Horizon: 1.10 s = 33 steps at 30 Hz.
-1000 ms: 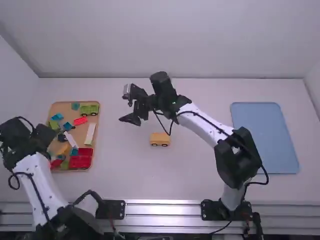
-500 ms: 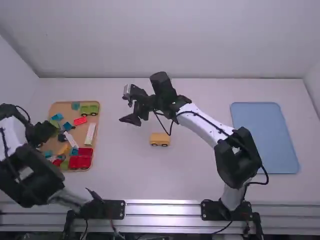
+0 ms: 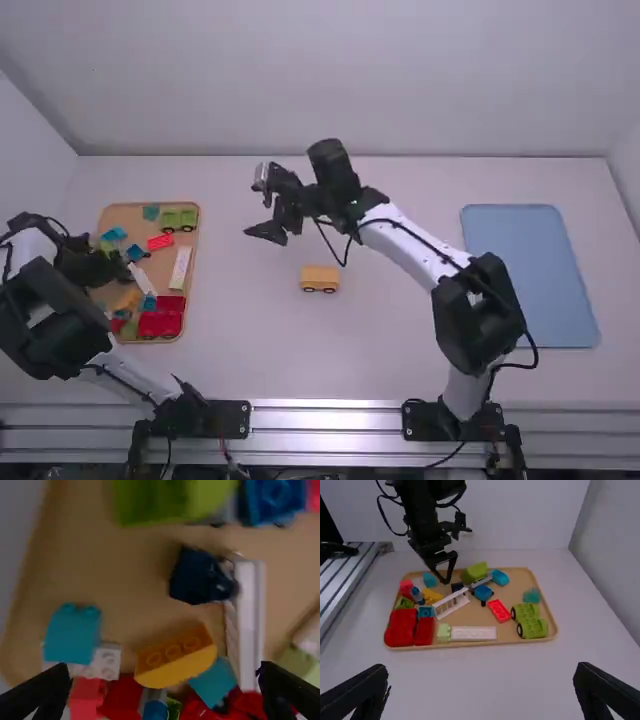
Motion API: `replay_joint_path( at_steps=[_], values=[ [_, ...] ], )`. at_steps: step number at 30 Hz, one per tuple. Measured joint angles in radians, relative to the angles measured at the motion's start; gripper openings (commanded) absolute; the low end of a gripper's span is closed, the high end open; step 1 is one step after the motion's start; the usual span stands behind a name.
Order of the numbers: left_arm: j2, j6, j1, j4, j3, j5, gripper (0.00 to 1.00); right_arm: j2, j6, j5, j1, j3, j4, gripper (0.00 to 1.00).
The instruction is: Assemble lego blocks to make yellow taxi
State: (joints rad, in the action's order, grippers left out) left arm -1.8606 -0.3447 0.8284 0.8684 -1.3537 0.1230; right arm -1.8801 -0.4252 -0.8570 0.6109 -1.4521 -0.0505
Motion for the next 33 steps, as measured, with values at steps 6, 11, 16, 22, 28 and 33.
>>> replay_joint_path(
  at_steps=[6,11,16,22,28,33],
  values=[
    [0.0,-0.399,0.0,0.042,0.0,0.004,0.94,0.0,0.001,0.0,-0.019,0.0,-0.016,0.99],
    [0.0,-0.684,0.0,0.091,0.0,-0.037,0.85,0.0,0.0,0.0,-0.037,0.0,-0.015,0.99],
    [0.0,-0.843,0.0,0.058,0.011,-0.039,0.75,0.0,0.0,-0.001,-0.049,0.0,-0.013,0.99],
    [0.0,-0.907,0.0,-0.049,0.082,-0.039,0.72,0.0,-0.004,-0.001,-0.055,0.0,0.002,0.99],
    [0.0,-0.936,0.0,-0.047,0.114,-0.038,0.73,0.0,-0.001,0.0,-0.065,0.0,0.005,0.99],
    [0.0,-0.955,0.0,-0.091,0.129,-0.039,0.64,0.0,-0.003,0.0,-0.068,0.0,0.009,0.99]
  ],
)
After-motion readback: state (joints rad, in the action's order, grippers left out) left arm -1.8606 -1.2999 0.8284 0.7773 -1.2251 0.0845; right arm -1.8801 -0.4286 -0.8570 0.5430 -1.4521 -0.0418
